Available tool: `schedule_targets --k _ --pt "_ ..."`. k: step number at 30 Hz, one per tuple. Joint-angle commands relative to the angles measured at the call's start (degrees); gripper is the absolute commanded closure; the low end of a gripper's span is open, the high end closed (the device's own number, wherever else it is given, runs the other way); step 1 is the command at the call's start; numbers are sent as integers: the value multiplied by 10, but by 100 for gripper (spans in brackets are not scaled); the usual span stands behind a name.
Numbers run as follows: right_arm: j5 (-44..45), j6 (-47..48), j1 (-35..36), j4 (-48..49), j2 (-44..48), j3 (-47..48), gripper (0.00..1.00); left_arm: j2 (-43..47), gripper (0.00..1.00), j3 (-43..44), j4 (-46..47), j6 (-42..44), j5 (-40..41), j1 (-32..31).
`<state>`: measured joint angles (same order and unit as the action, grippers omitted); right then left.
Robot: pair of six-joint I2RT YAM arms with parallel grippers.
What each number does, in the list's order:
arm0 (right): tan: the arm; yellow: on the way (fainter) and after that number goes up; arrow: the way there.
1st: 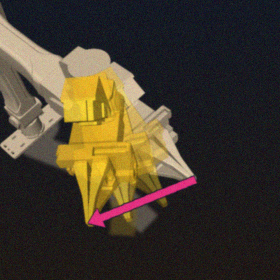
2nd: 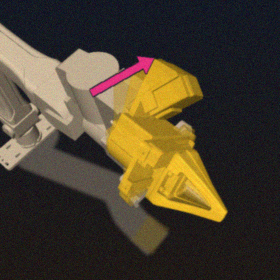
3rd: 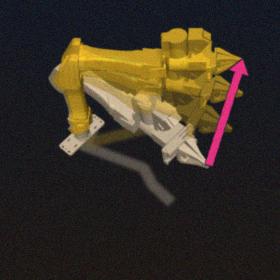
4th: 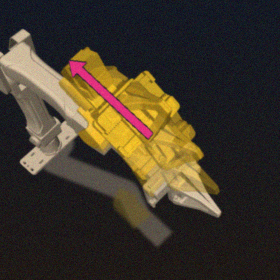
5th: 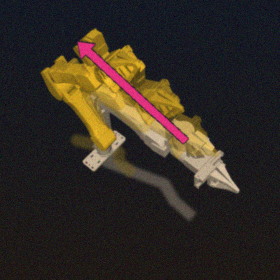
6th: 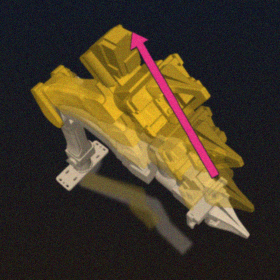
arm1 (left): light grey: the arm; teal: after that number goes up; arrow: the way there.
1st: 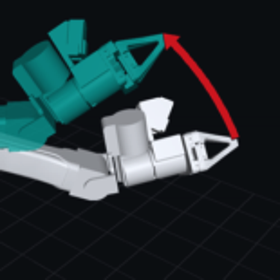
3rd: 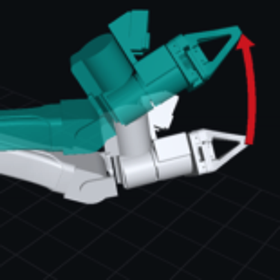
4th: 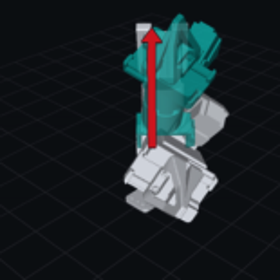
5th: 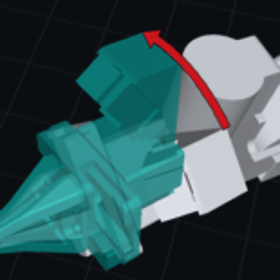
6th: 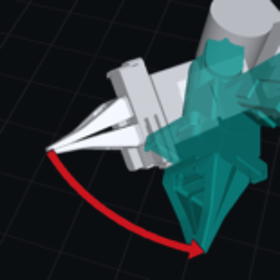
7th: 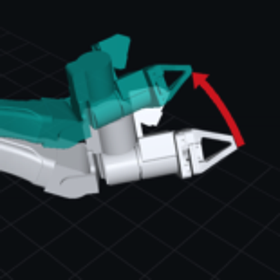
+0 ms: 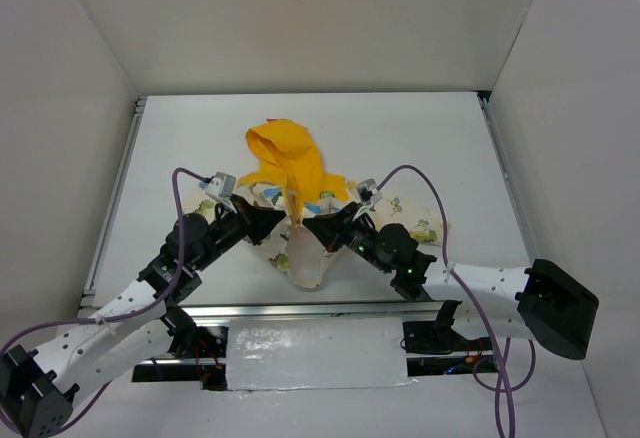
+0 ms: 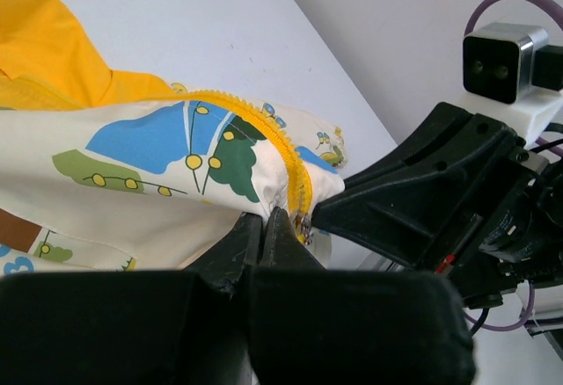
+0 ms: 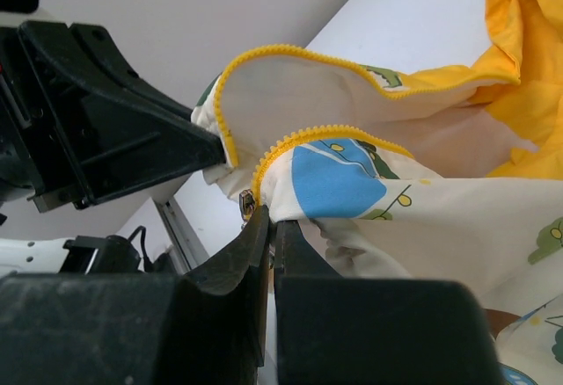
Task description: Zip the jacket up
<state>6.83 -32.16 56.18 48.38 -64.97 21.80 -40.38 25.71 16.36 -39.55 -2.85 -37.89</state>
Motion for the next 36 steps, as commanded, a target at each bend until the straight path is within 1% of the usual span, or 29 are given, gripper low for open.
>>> schedule_targets --k 1,12,17,25,36 --pt "-2 -27 -9 14 10 28 100 1 100 -7 67 -14 -22 4" --pt "-32 -36 -24 29 1 31 100 -1 100 -23 89 -30 -36 3" --pt "-34 -36 -25 28 -5 32 100 -8 100 -25 102 -34 -42 3" --pt "-39 -38 -25 35 -6 26 100 -8 100 -22 95 -34 -29 3" --pt "-36 -35 -35 22 -8 42 100 -18 100 -36 105 -40 -49 3"
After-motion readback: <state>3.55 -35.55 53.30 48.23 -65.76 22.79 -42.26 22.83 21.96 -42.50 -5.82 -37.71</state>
